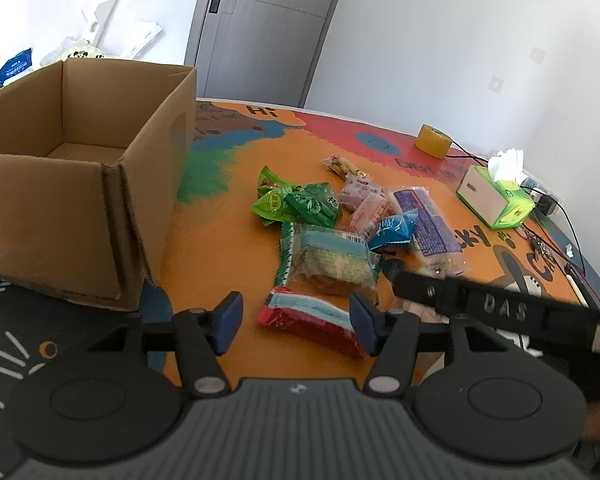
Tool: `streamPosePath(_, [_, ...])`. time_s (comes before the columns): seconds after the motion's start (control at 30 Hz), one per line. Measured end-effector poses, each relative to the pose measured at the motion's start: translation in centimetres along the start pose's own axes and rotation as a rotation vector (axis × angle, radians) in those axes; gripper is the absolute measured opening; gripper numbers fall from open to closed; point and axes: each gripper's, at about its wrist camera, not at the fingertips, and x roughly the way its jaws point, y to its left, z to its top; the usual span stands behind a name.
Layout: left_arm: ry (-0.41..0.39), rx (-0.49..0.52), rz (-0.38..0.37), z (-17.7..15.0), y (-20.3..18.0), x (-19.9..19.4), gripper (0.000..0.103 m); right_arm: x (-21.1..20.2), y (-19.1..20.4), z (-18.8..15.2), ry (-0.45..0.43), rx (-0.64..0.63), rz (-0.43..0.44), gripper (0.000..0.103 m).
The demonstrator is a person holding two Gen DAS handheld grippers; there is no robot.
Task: Organize snacks
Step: 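Grasp the red-and-white bar with the left gripper while the right grasps the bread roll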
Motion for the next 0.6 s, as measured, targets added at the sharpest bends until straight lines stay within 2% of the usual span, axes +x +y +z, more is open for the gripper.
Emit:
streamPosePath(0.2, [-0.007,-0.015,0.039,0.1,-0.4,1.1,0.060,-1.1,-0.5,-0.6,0.005,-0.029,-0.026,0.090])
streamPosePath(0.4, [-0.004,-0.020,0.079,0.1,-1.1,2.0,0.071,-1.9,-1.2,-0.8,0.006,-0.034,-0.014,0.075])
streamPosePath(0.47, [0.001,-0.003,0.089,0.0,-1.5,2.3,0.078,-2.1,-1.6,-0.7,0.009,-0.020,-0.008,0.071])
streamPosePath(0.6, [0.003,0.067,0.127,-0.4,-2.5,2.6,0.080,-2.4,-1.9,-1.0,0.006,-0.016,-0.002,0.071])
